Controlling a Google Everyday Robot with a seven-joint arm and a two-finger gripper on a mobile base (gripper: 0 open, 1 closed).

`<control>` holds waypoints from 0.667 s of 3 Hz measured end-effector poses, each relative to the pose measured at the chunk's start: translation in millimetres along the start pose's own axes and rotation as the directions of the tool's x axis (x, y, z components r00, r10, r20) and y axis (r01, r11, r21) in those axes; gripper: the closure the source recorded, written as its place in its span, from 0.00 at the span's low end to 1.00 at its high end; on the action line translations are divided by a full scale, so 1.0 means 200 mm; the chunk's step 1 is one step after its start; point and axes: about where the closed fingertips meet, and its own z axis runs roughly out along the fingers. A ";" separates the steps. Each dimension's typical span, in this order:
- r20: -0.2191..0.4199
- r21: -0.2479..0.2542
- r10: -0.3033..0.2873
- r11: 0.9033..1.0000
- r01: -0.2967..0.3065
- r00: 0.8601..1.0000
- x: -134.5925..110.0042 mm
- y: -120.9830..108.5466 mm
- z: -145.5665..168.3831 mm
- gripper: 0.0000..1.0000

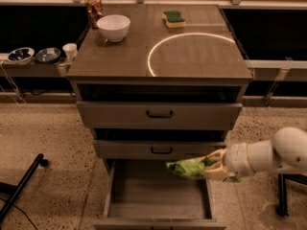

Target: Place green rice chip bag into bottom drawer

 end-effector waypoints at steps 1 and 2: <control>0.144 -0.136 0.097 0.988 -0.078 0.985 0.14 0.29 0.41 1.00; 0.249 -0.243 0.192 0.961 -0.130 0.949 0.27 0.59 0.75 1.00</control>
Offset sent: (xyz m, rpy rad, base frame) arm -0.1389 0.1575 -0.2170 0.5253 0.2870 0.0806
